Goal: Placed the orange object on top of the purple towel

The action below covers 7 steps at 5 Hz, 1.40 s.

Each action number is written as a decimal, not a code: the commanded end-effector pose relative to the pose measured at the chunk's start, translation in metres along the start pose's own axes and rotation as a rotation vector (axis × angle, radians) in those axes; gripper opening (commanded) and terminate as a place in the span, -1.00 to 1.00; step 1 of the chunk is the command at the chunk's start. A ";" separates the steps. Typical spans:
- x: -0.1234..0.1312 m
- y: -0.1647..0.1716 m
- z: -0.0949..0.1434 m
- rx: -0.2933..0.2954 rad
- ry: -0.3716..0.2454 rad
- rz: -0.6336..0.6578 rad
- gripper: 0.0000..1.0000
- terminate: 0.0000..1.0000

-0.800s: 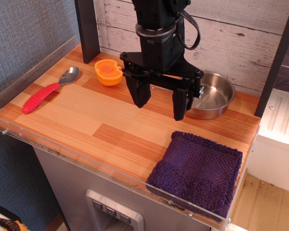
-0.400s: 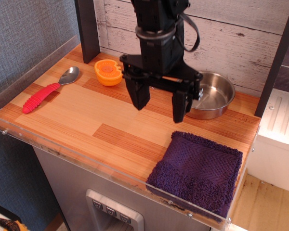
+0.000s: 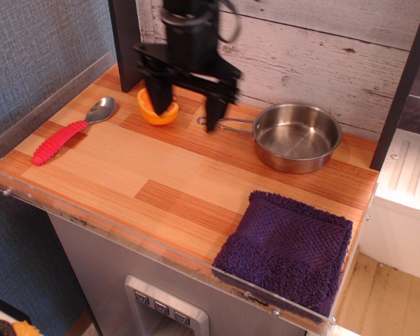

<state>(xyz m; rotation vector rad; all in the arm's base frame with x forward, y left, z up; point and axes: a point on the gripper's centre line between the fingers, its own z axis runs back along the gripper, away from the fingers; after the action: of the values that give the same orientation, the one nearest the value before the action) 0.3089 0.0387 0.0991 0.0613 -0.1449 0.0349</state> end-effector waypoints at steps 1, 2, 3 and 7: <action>0.031 0.057 -0.024 0.047 -0.039 0.191 1.00 -1.00; 0.039 0.064 -0.043 0.069 -0.051 0.278 1.00 -1.00; 0.049 0.075 -0.051 0.082 -0.088 0.356 1.00 -1.00; 0.050 0.094 -0.073 0.088 -0.094 0.483 1.00 -1.00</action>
<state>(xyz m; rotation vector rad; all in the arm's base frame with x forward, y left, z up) 0.3685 0.1288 0.0225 0.1089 -0.2033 0.5100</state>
